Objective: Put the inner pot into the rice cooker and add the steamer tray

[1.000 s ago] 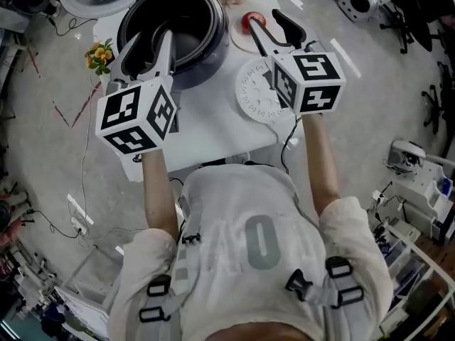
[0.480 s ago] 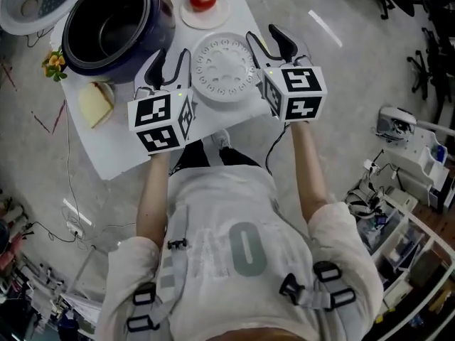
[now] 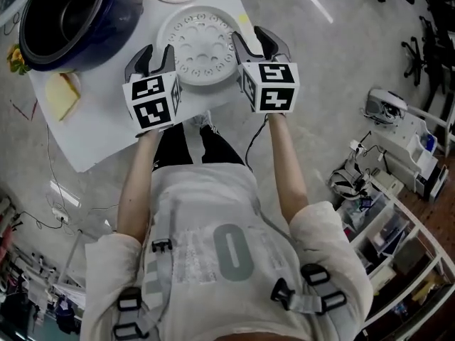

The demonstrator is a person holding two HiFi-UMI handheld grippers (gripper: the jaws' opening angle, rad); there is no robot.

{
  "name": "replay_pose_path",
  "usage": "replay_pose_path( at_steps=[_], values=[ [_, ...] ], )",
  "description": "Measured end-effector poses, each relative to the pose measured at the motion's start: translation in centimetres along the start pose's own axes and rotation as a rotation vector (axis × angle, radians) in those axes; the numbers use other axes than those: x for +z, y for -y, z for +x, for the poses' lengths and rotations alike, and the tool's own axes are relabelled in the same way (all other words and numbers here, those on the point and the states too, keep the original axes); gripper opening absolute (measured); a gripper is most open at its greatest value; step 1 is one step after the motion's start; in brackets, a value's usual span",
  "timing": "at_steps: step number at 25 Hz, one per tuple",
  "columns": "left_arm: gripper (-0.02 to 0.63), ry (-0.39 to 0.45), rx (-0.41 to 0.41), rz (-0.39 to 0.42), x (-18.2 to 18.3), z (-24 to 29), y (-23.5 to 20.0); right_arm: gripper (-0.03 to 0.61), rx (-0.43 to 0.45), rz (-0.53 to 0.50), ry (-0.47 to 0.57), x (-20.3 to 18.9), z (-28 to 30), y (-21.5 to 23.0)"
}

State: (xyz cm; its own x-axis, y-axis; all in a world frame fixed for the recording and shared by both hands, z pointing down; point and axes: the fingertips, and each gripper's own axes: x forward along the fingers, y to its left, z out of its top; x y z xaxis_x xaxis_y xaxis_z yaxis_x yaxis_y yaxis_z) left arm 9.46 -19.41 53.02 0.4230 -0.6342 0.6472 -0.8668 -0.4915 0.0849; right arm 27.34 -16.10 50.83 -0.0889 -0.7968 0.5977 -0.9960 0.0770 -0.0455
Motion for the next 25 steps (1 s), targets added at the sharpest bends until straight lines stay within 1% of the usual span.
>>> replay_pose_path(
  at_steps=[4,7,11,13,16,25],
  values=[
    [0.166,-0.05,0.012,-0.001,-1.8,1.0,0.1,0.198,-0.02,0.053,-0.053,-2.8,0.7,0.3],
    [0.166,-0.082,0.015,-0.019,-3.1,2.0,-0.3,0.195,-0.034,0.093,-0.085,-4.7,1.4,0.4],
    [0.158,-0.098,0.007,-0.028,-3.9,2.5,-0.5,0.184,-0.047,0.127,-0.109,-6.2,2.0,0.3],
    [0.146,-0.101,-0.002,-0.027,-3.9,2.6,-0.3,0.155,-0.058,0.134,-0.118,-6.7,2.1,0.3],
    [0.126,-0.104,-0.006,-0.031,-3.6,2.4,-0.1,0.138,-0.07,0.138,-0.129,-6.9,2.0,0.3],
    [0.117,-0.103,-0.005,-0.041,-3.7,2.2,-0.2,0.129,-0.073,0.141,-0.13,-7.0,1.9,0.1]
  ],
)
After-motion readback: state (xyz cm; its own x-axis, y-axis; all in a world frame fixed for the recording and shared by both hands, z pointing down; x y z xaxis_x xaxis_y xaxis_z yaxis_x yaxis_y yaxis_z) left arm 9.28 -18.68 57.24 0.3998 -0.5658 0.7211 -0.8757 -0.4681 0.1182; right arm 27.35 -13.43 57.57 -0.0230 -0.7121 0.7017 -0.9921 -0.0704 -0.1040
